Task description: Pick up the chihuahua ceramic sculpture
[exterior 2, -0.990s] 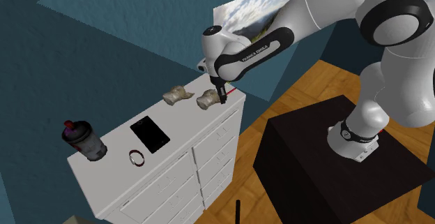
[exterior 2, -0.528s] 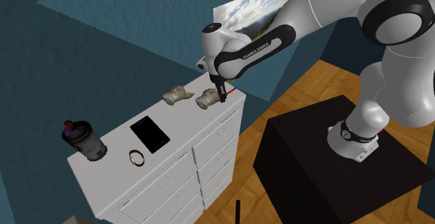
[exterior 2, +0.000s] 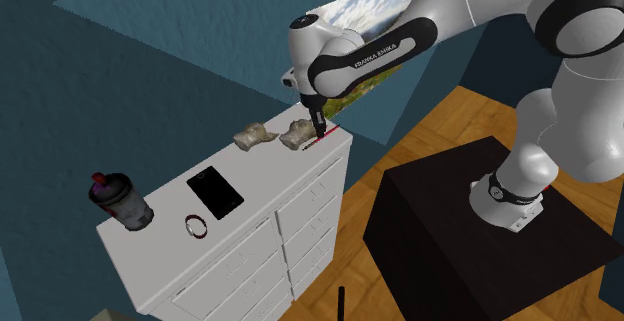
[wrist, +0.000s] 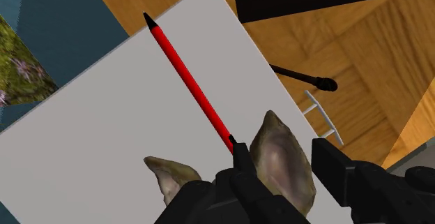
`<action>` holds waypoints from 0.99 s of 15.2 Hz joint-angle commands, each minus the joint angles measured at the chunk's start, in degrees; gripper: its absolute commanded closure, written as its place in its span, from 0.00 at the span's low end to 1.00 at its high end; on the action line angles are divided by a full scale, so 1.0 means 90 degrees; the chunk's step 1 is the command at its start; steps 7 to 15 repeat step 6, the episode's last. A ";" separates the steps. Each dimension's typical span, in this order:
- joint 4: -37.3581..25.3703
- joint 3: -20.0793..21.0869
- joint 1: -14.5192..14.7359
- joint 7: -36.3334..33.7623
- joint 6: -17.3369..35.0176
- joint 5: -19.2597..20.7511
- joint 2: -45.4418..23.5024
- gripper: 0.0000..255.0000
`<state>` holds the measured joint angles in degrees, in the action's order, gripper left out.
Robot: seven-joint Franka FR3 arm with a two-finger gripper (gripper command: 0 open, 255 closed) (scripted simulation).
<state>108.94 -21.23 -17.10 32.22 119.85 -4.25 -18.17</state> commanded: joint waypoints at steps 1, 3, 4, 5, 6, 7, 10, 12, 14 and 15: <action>-0.0081 -0.0013 0.0010 -0.0018 -0.0155 0.0034 0.0081 1.00; -0.0152 -0.0026 0.0021 -0.0036 -0.0302 0.0069 0.0162 1.00; -0.0190 -0.0032 0.0025 -0.0044 -0.0376 0.0085 0.0201 1.00; -0.0195 -0.0033 0.0026 -0.0045 -0.0387 0.0088 0.0208 1.00; -0.0196 -0.0032 0.0026 -0.0045 -0.0387 0.0088 0.0207 1.00; -0.0196 -0.0032 0.0026 -0.0045 -0.0387 0.0088 0.0207 1.00; -0.0196 -0.0032 0.0026 -0.0045 -0.0387 0.0088 0.0207 1.00; -0.0196 -0.0032 0.0026 -0.0045 -0.0387 0.0088 0.0207 1.00; -0.0196 -0.0032 0.0026 -0.0045 -0.0387 0.0088 0.0207 1.00; -0.0196 -0.0032 0.0026 -0.0045 -0.0387 0.0088 0.0207 1.00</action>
